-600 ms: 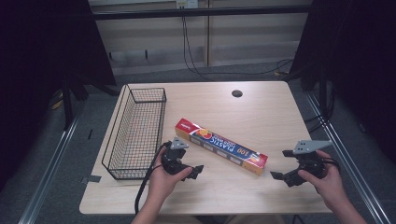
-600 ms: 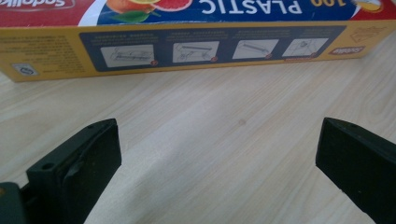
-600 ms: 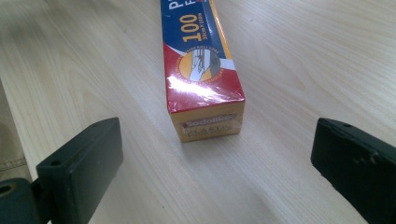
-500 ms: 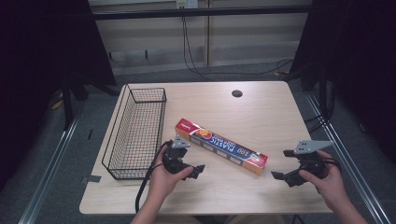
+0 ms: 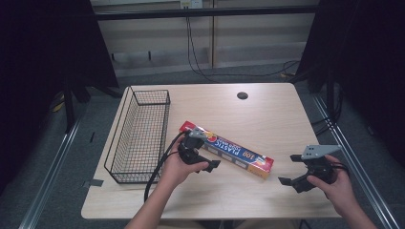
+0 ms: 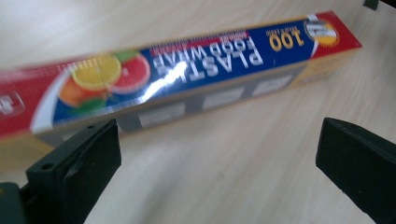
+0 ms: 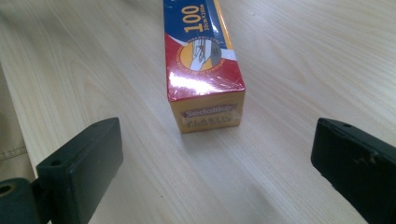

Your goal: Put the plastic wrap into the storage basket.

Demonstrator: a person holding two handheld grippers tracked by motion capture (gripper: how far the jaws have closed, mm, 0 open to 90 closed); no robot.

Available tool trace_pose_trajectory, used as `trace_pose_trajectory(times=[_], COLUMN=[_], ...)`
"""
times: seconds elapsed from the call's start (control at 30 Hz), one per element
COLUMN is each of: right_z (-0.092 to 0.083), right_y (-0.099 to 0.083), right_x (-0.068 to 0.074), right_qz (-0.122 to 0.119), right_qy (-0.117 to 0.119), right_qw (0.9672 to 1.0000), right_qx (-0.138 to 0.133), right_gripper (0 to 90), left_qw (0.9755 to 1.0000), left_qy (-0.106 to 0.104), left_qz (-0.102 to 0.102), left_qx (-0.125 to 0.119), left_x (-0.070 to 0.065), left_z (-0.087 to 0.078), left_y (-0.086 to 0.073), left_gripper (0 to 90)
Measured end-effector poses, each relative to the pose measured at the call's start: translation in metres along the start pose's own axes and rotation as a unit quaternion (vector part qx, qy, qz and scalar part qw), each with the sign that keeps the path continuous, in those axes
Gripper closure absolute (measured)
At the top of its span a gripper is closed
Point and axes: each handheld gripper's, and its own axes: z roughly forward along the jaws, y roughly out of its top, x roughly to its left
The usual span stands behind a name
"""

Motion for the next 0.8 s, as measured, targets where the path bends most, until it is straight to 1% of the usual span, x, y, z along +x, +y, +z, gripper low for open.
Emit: trace_pose_trajectory(times=[0.03, 0.1, 0.13, 0.2, 0.27, 0.3, 0.37, 0.43, 0.47, 0.5, 0.53, 0.57, 0.63, 0.67, 0.7, 0.73, 0.77, 0.8], right_z=[0.001, 0.001, 0.001, 0.002, 0.001, 0.001, 0.0, 0.0, 0.0, 0.001, 0.002, 0.002, 0.002, 0.001, 0.001, 0.001, 0.001, 0.001], right_y=[0.0, 0.001, 0.001, 0.002, 0.003, 0.003, 0.002, 0.003, 0.003, 0.003, 0.003, 0.003, 0.002, 0.002, 0.002, 0.002, 0.002, 0.002], right_x=[0.0, 0.001, 0.001, 0.001, 0.001, 0.001, 0.001, 0.0, 0.0, -0.001, 0.0, 0.0, 0.001, 0.001, 0.001, 0.001, 0.0, 0.0], right_qz=[0.0, 0.0, -0.001, -0.001, 0.0, 0.002, 0.0, 0.001, 0.003, 0.004, 0.004, 0.004, 0.0, 0.0, 0.0, 0.0, 0.0, 0.0], right_qy=[0.002, 0.003, 0.004, 0.008, 0.009, 0.01, 0.011, 0.012, 0.009, 0.013, 0.014, 0.014, 0.016, 0.016, 0.016, 0.015, 0.016, 0.016], right_qw=[1.0, 1.0, 1.0, 1.0, 0.9999, 0.9999, 0.9999, 0.9999, 0.9999, 0.9999, 0.9999, 0.9999, 0.9998, 0.9999, 0.9999, 0.9999, 0.9998, 0.9998], right_qx=[0.002, 0.002, 0.002, -0.001, -0.005, -0.005, -0.005, -0.006, -0.008, -0.01, -0.008, -0.008, -0.007, -0.007, -0.007, -0.007, -0.008, -0.008], right_gripper=[1.9, 1.9, 1.9, 1.9, 1.9, 1.9, 1.9, 1.9, 1.9, 2.0, 1.9, 1.9, 1.9, 1.9, 1.9, 1.9, 2.0, 2.0], left_qw=[1.0, 1.0, 1.0, 0.9999, 0.9995, 0.9993, 0.9987, 0.9974, 0.9975, 0.9975, 0.9978, 0.9978, 0.9982, 0.998, 0.9974, 0.9974, 0.9974, 0.9976], left_qy=[-0.008, -0.002, -0.006, -0.016, -0.019, -0.021, -0.02, -0.029, -0.035, -0.039, -0.041, -0.039, -0.032, -0.035, -0.032, -0.033, -0.035, -0.044], left_qz=[-0.005, 0.002, 0.002, 0.002, 0.018, 0.022, 0.041, 0.057, 0.053, 0.049, 0.042, 0.044, 0.039, 0.041, 0.057, 0.059, 0.059, 0.05], left_qx=[0.001, 0.006, 0.002, 0.007, 0.017, 0.021, 0.022, 0.032, 0.03, 0.033, 0.03, 0.031, 0.034, 0.031, 0.031, 0.025, 0.024, 0.015], left_x=[0.001, 0.004, 0.005, 0.007, 0.008, 0.008, 0.007, 0.008, 0.009, 0.011, 0.012, 0.014, 0.016, 0.017, 0.018, 0.018, 0.018, 0.018], left_z=[0.002, 0.005, 0.008, 0.013, 0.018, 0.021, 0.026, 0.032, 0.035, 0.039, 0.043, 0.046, 0.052, 0.054, 0.054, 0.056, 0.057, 0.059], left_y=[0.004, 0.011, 0.014, 0.02, 0.024, 0.026, 0.031, 0.035, 0.036, 0.036, 0.036, 0.035, 0.035, 0.035, 0.036, 0.036, 0.037, 0.038], left_gripper=[0.1, 0.1, 0.1, 0.1, 0.2, 0.4, 0.5, 0.5, 0.5, 0.5, 0.5, 0.5, 0.5, 0.5, 0.5, 0.5, 0.5, 0.5])
